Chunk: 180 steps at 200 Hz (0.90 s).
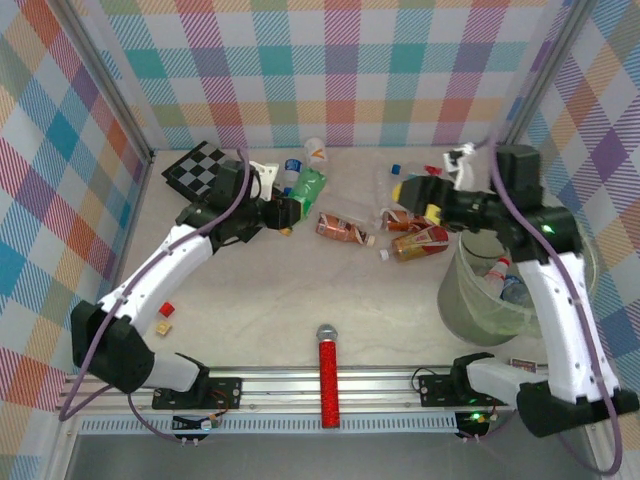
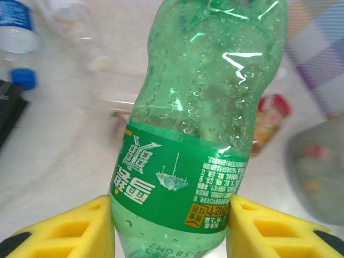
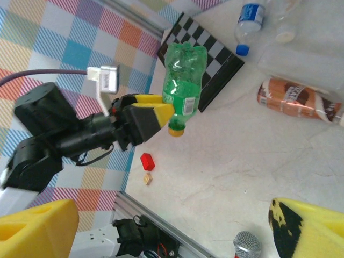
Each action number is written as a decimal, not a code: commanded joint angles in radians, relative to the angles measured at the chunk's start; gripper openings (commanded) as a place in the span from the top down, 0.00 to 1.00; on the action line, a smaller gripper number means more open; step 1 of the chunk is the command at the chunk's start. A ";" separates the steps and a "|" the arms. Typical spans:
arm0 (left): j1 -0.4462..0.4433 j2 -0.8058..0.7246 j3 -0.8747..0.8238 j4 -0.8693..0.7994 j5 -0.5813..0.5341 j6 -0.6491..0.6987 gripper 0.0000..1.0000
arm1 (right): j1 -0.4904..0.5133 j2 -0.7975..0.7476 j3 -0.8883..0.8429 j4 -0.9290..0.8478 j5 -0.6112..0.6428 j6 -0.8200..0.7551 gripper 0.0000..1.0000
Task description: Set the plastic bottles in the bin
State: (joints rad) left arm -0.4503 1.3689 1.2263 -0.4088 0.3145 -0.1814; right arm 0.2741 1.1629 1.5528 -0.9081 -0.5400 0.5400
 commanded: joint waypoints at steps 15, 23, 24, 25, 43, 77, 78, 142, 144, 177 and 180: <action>-0.065 -0.092 -0.082 0.187 0.125 -0.171 0.52 | 0.150 0.127 -0.030 0.256 0.104 0.052 0.09; -0.077 -0.103 -0.093 0.204 0.129 -0.189 0.52 | 0.162 0.152 -0.037 0.291 0.111 0.060 0.09; -0.078 -0.106 -0.094 0.205 0.129 -0.192 0.52 | 0.164 0.154 -0.039 0.295 0.113 0.061 0.09; -0.078 -0.106 -0.096 0.206 0.129 -0.194 0.52 | 0.164 0.157 -0.040 0.300 0.114 0.062 0.09; -0.103 -0.128 -0.112 0.222 0.119 -0.212 0.52 | 0.174 0.206 -0.057 0.356 0.099 0.081 0.08; -0.128 -0.136 -0.113 0.228 0.113 -0.221 0.52 | 0.210 0.281 -0.060 0.413 0.054 0.081 0.08; -0.129 -0.137 -0.113 0.228 0.113 -0.221 0.52 | 0.212 0.283 -0.060 0.415 0.052 0.080 0.08; -0.154 -0.129 -0.105 0.238 0.103 -0.228 0.52 | 0.226 0.336 -0.072 0.451 0.057 0.085 0.26; -0.154 -0.129 -0.105 0.238 0.103 -0.228 0.52 | 0.227 0.336 -0.073 0.451 0.060 0.085 0.27; -0.156 -0.129 -0.100 0.231 0.095 -0.226 0.52 | 0.226 0.322 -0.081 0.447 0.084 0.084 0.43; -0.156 -0.130 -0.100 0.230 0.095 -0.227 0.52 | 0.226 0.320 -0.082 0.448 0.084 0.084 0.44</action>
State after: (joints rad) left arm -0.5953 1.2575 1.1187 -0.2249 0.4026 -0.4023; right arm 0.4976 1.5047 1.4853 -0.4934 -0.4751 0.6262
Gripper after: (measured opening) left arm 0.483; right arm 0.597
